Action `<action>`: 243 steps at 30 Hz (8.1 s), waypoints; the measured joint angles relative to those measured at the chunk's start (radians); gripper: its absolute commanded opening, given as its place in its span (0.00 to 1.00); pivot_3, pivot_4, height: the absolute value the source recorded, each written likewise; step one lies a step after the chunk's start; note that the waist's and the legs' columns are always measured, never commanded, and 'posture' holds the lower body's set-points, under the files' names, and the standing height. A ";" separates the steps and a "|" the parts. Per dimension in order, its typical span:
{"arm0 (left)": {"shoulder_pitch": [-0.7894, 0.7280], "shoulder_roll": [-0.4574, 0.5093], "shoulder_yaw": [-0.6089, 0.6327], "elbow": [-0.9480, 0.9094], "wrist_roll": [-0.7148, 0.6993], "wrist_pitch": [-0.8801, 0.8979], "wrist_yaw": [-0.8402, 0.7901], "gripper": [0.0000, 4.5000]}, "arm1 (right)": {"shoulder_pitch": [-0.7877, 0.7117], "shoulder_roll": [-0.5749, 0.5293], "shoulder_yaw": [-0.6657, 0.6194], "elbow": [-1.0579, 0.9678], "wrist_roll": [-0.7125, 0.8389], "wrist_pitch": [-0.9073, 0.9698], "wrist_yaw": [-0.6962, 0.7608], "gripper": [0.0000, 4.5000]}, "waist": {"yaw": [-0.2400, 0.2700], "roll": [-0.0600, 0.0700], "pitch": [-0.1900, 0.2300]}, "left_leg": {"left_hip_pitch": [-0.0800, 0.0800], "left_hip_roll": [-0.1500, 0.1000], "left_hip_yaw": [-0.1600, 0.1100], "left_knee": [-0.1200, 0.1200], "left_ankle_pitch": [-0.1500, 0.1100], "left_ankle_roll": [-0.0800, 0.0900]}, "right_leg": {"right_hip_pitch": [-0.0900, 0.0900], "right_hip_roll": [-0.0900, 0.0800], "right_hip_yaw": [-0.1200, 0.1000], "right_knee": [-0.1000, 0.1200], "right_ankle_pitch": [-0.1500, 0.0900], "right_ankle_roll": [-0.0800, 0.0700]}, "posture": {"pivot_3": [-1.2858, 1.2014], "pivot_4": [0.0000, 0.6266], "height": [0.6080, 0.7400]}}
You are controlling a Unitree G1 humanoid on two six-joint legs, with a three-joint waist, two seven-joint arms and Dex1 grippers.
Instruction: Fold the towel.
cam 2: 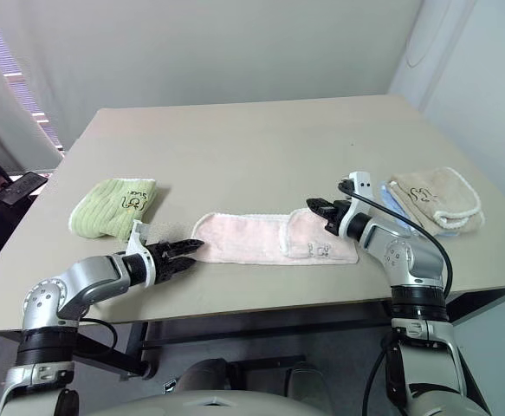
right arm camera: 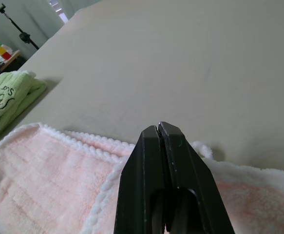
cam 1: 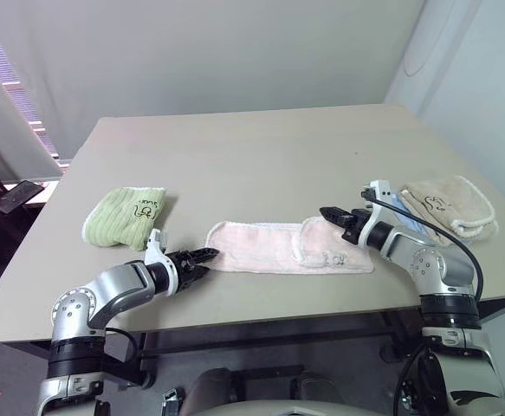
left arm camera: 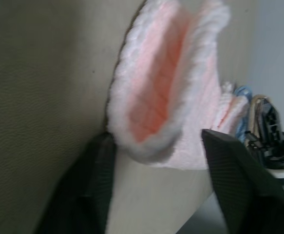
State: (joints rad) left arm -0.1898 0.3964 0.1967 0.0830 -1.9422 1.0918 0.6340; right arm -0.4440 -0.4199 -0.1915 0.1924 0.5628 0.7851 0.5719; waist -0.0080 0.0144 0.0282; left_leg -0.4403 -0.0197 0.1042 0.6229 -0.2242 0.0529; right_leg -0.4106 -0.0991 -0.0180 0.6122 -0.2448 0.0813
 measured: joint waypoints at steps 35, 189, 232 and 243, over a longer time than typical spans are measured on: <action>-0.590 0.094 -0.205 0.132 0.474 0.243 -0.889 0.01 | 0.286 -0.211 -0.147 -0.318 0.205 0.101 0.179 0.00 | -0.004 -0.005 0.004 | -0.004 -0.001 0.004 -0.007 0.002 -0.002 | -0.010 -0.009 -0.015 -0.003 0.000 0.000 | 0.52 0.00 0.92; -0.855 -0.545 -0.004 1.097 1.519 -0.082 -1.381 1.00 | 0.431 -0.297 -0.370 -0.443 0.325 0.255 -0.055 0.99 | 0.103 -0.002 0.003 | -0.005 -0.011 0.002 0.025 -0.017 0.029 | 0.012 -0.034 -0.048 -0.020 0.014 0.020 | 0.52 0.00 0.92; -0.947 -0.513 0.052 0.892 1.423 0.033 -1.414 0.00 | 0.340 -0.224 -0.379 -0.359 0.305 0.156 -0.122 1.00 | 0.044 0.008 0.005 | -0.019 -0.018 -0.012 0.030 -0.012 0.023 | 0.024 -0.034 -0.052 0.018 -0.041 0.036 | 0.52 0.00 0.92; -0.967 -0.261 0.301 0.622 1.316 0.012 -1.108 0.00 | 0.240 -0.184 -0.240 -0.242 0.235 0.071 -0.071 1.00 | 0.017 0.007 0.005 | -0.019 -0.018 -0.013 0.031 -0.008 0.018 | 0.024 -0.031 -0.049 0.021 -0.039 0.038 | 0.52 0.00 0.92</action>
State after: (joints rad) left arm -1.1571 0.1355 0.4980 0.7051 -0.6262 1.1039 -0.4743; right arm -0.2041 -0.6036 -0.4311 -0.0496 0.7982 0.8561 0.5012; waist 0.0095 0.0217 0.0335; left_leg -0.4590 -0.0373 0.0916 0.6536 -0.2327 0.0710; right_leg -0.3867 -0.1302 -0.0672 0.6334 -0.2839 0.1195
